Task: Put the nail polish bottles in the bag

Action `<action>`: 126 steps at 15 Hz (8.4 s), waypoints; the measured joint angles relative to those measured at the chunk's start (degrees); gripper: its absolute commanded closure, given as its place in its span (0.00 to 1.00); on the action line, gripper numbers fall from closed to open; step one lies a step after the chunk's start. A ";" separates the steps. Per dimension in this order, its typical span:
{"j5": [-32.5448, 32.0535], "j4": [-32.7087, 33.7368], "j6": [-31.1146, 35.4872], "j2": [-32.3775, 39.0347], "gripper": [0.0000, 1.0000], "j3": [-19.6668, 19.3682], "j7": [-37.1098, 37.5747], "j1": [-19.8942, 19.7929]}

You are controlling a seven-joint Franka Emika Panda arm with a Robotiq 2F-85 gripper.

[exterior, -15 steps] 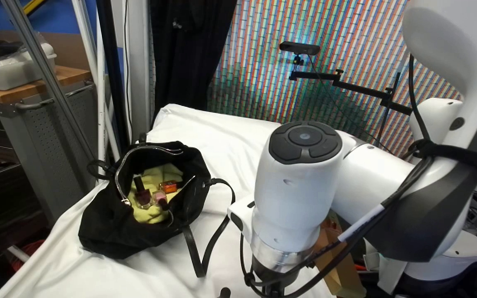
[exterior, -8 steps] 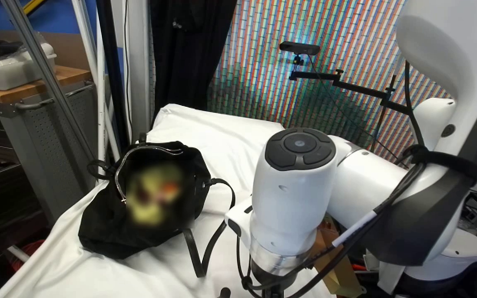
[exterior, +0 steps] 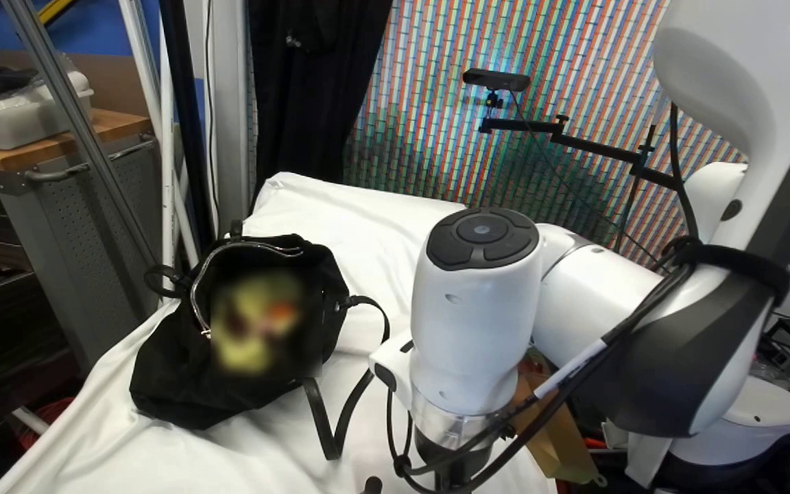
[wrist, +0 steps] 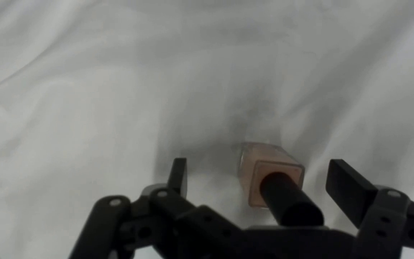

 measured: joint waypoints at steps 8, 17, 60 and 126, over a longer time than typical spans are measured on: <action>0.61 0.14 -1.03 -0.08 0.00 0.01 -0.84 0.10; 0.61 0.16 -1.22 -0.65 0.43 0.06 -0.84 0.71; -19.56 42.63 -19.29 14.88 0.58 -15.69 14.87 -6.57; 1.76 13.83 -6.95 6.95 0.00 -1.75 48.47 3.31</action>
